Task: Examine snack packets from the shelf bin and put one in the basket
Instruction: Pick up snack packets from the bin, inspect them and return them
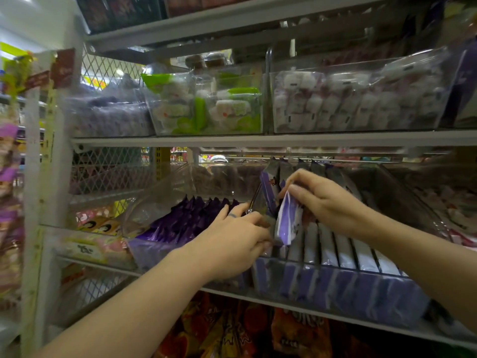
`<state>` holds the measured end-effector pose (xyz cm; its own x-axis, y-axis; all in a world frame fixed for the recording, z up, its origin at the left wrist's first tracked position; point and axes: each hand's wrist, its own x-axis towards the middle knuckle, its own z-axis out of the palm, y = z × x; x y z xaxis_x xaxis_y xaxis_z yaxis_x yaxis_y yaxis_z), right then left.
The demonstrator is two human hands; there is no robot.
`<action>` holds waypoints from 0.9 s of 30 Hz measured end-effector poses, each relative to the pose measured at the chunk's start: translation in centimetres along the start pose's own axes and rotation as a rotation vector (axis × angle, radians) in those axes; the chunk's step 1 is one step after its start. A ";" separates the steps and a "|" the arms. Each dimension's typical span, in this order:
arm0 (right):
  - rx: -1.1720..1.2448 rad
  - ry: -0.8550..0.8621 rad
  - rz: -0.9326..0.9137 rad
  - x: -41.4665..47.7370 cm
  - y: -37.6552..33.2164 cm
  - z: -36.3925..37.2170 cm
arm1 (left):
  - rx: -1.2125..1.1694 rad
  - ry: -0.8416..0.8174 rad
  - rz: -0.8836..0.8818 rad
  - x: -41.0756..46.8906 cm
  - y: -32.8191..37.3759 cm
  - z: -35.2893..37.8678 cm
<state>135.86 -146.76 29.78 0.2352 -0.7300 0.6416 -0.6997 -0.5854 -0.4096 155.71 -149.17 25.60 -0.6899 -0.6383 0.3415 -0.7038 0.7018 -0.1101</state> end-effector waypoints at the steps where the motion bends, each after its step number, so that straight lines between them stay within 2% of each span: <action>1: 0.072 0.031 0.014 -0.1 -0.3 -0.3 | -0.031 0.029 -0.012 -0.2 0.1 0.0; 4: 0.165 0.133 0.020 -0.9 -1.3 -0.8 | -0.165 0.151 -0.032 -1.0 0.5 -0.3; 8: 0.216 0.364 -0.058 -3.1 -2.2 -1.0 | -0.304 0.450 -0.051 -2.6 1.7 0.1; 10: 0.266 0.465 -0.122 -4.7 -2.9 -0.2 | -0.442 0.563 -0.115 -3.5 2.6 0.5; 14: 0.437 0.567 -0.236 -8.2 -4.2 3.0 | -0.829 0.556 -0.228 -5.0 4.2 1.0; 18: 0.502 0.515 -0.232 -11.1 -4.3 7.3 | -1.414 0.380 -0.392 -6.9 5.3 2.0; 21: 0.514 0.406 -0.191 -13.1 -3.9 10.5 | -1.636 0.323 -0.365 -8.7 5.1 4.1; 24: 0.600 0.281 -0.130 -14.9 -2.6 13.2 | -1.683 0.318 -0.310 -11.2 4.0 6.8; 27: 0.735 0.144 0.051 -16.0 -1.3 15.3 | -1.517 0.286 -0.364 -13.6 2.7 9.7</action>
<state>143.34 -139.69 10.18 0.0883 -0.7389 0.6680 -0.0649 -0.6735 -0.7363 161.59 -141.65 11.59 -0.3531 -0.8803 0.3168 0.1186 0.2937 0.9485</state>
